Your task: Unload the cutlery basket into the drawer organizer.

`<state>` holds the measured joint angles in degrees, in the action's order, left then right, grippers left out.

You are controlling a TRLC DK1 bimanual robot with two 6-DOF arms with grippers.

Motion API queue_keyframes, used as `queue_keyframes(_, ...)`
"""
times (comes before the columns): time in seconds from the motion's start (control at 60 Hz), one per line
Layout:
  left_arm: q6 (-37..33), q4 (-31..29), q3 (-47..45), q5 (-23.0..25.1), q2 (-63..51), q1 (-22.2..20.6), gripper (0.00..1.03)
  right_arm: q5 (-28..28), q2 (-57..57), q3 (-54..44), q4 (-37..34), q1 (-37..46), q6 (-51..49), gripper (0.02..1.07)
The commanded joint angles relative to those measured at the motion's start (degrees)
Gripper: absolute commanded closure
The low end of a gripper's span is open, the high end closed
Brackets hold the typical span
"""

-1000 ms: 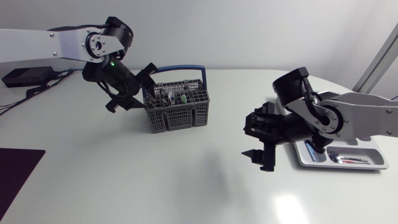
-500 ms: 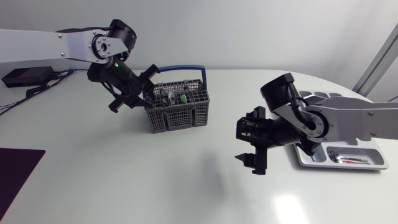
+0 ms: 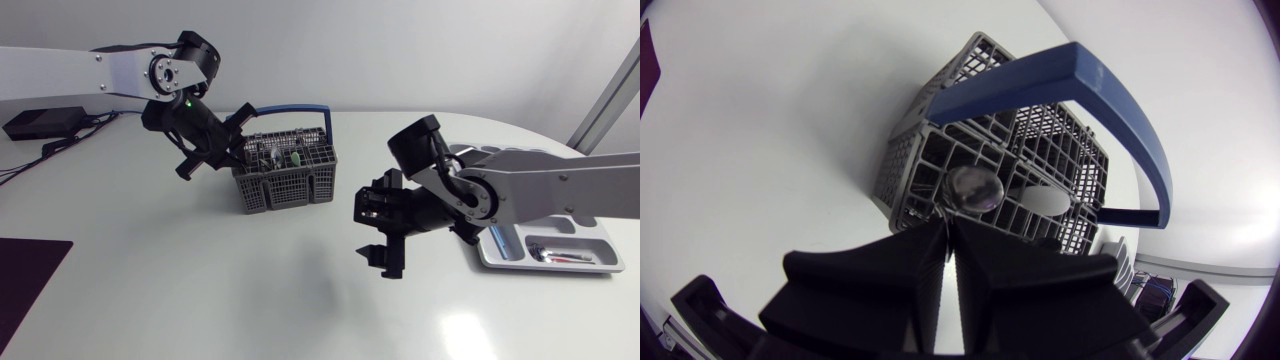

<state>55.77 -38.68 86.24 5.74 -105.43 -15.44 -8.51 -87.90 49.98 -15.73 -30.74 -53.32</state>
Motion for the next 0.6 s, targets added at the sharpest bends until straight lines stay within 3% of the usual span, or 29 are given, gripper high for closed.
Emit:
queue_keyframes(0.0,1.3,-0.3,1.6,0.3,-1.5,-0.2,0.99,0.5,-1.8,2.0,0.7,-1.1,2.1,0.15)
queue_keyframes(0.583,1.2,-0.3,0.2,2.5,2.0,0.9,0.99,2.4,-8.0,7.5,3.6,-6.7,6.1,0.15)
